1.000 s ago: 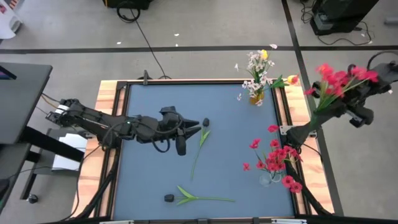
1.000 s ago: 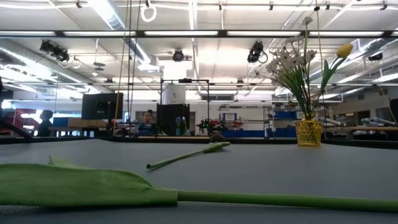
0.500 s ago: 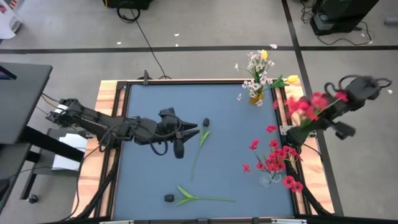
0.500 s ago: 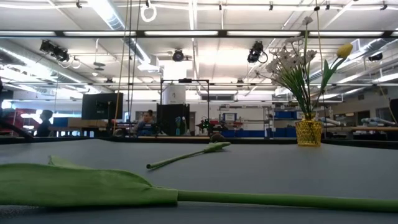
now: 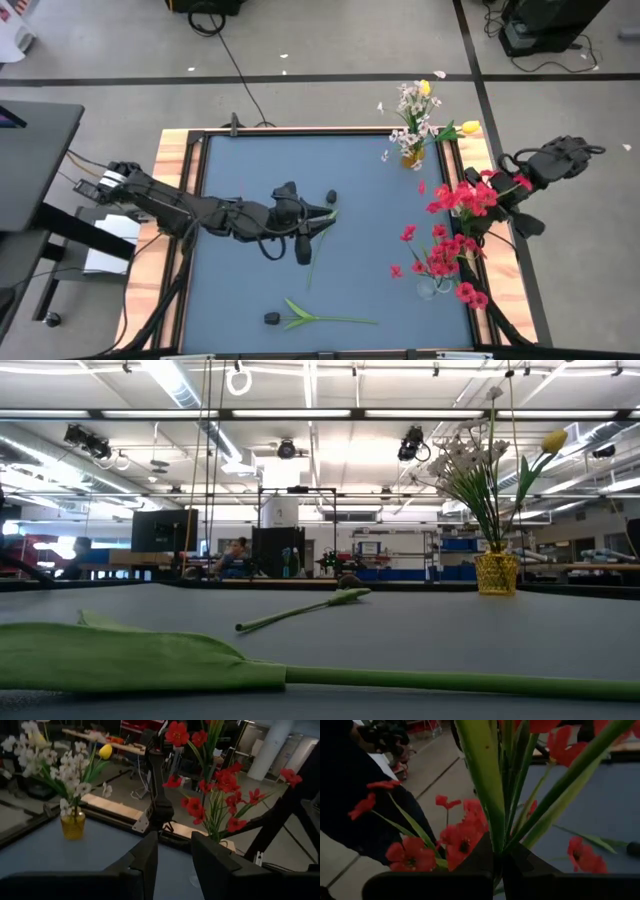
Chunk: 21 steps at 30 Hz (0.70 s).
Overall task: Sort flowers into vase by color
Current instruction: Put the red flowers into the transparent vase
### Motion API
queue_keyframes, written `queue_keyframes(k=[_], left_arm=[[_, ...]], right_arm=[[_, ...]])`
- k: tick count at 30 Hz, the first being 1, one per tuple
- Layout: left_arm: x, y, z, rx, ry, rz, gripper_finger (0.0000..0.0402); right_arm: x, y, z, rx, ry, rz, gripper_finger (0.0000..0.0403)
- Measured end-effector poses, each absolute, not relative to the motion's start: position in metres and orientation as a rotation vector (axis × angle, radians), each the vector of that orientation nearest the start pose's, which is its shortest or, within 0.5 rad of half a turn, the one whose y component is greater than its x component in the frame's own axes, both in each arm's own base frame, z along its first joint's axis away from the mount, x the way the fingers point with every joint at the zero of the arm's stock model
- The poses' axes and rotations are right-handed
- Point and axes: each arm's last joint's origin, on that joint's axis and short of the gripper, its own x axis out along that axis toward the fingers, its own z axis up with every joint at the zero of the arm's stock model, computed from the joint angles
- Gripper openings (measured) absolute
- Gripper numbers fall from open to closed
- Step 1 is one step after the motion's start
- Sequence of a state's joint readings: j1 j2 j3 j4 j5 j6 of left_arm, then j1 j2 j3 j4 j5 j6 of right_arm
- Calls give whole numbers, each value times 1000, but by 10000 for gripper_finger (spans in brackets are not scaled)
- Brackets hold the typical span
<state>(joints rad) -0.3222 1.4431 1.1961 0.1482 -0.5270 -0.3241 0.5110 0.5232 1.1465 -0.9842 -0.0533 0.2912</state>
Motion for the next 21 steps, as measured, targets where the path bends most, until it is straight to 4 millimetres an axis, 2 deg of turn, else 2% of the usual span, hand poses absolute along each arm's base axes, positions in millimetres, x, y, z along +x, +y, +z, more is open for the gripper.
queue_keyframes(k=[5, 12, 18, 21], left_arm=[[309, -88, 364, -258, 41, 213, 123], [302, -86, 358, -254, 139, 230, 123], [298, -84, 363, -275, 118, 228, 123], [293, -79, 372, -277, 84, 236, 123]], right_arm=[[40, 24, 396, 200, 394, 502, 18], [57, 34, 377, 174, 411, 534, 18], [63, 40, 370, 163, 398, 598, 18], [67, 43, 369, 174, 364, 631, 18]])
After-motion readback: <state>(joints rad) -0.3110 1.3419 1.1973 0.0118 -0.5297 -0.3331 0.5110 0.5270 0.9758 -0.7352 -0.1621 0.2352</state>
